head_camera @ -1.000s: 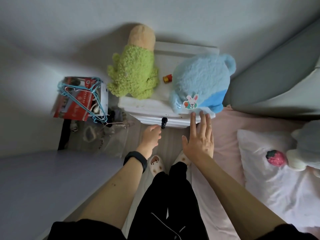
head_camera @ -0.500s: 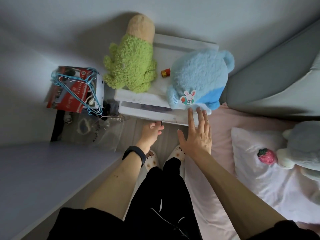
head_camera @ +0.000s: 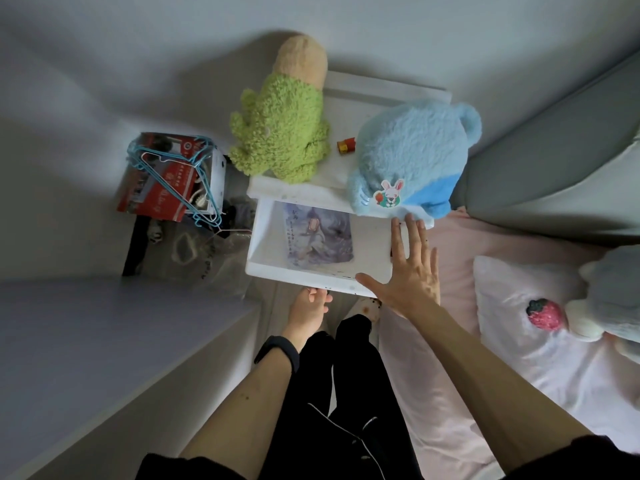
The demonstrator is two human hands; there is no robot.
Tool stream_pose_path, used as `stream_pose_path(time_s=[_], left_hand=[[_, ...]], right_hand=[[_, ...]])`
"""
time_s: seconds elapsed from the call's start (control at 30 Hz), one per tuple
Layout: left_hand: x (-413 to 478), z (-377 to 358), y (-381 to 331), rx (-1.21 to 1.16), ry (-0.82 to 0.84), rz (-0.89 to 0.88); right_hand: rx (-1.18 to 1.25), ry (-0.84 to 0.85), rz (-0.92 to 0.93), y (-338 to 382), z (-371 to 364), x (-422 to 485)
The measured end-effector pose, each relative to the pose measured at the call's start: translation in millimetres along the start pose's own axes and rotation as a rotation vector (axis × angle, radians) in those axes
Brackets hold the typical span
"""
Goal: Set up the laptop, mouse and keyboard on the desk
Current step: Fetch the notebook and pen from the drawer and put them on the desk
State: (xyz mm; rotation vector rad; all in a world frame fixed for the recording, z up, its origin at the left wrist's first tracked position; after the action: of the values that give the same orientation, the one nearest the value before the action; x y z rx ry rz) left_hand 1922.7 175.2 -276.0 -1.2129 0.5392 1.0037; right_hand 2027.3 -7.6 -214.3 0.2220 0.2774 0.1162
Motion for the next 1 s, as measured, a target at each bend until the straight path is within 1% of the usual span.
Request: stream_pose_path(time_s=[0.13,0.23,0.3,0.47,0.57,0.63,0.7,0.77,0.83,0.9,0.93,1.0], left_hand=[[0.3,11.1,16.0,0.044,-0.015,0.039],[0.0,18.7,31.6,0.150,0.022,0.047],[-7.5,19.7,26.4,0.164,0.051,0.061],[-27.3,34.3,4.2,0.420,0.160,-0.019],[-39.7,48.7,-24.1,0.477,0.219,-0.078],[-41.1,60.2,-45.1,0.500,0.215,-0.133],[-36.6,71.7,-64.8,0.461,0.150,-0.192],[-29.1,80.4,-81.4,0.365,0.039,-0.180],[-15.4,83.1,-92.9,0.250,-0.052,-0.150],[2.9,78.6,-100.6,0.197,-0.114,-0.131],[12.9,74.5,-102.0,0.197,-0.135,-0.117],[28.4,66.6,-101.7,0.216,-0.171,-0.073]], right_hand=[[0.008,-0.072,-0.020,7.6,-6.3,-1.1],[-0.007,-0.092,-0.026,8.2,-8.2,-2.5],[-0.012,-0.109,-0.027,7.4,-7.9,-2.7],[0.016,-0.127,-0.037,7.4,-6.6,-2.3],[0.168,-0.198,-0.077,13.7,-0.7,-5.3],[0.331,-0.273,-0.156,20.2,1.4,-12.8],[0.488,-0.313,-0.239,26.2,-1.0,-22.5],[0.606,-0.234,-0.341,31.0,-7.0,-30.7],[0.686,-0.049,-0.478,35.5,-16.7,-33.4],[0.701,0.120,-0.612,37.5,-27.0,-28.2],[0.682,0.159,-0.650,36.7,-31.8,-22.5],[0.637,0.172,-0.681,36.0,-35.6,-8.5]])
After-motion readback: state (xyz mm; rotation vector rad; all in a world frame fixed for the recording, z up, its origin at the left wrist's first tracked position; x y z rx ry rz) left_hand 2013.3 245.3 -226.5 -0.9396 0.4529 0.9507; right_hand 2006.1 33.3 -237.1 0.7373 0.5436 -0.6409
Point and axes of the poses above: each hand's wrist, its own x-axis towards the middle knuckle, its own z-axis out of the back of the hand, y = z × x, the point moved 3 cm from there along x, towards the middle knuckle, and after that the axes turned 10 degrees about -y, right-handed, at the moved point
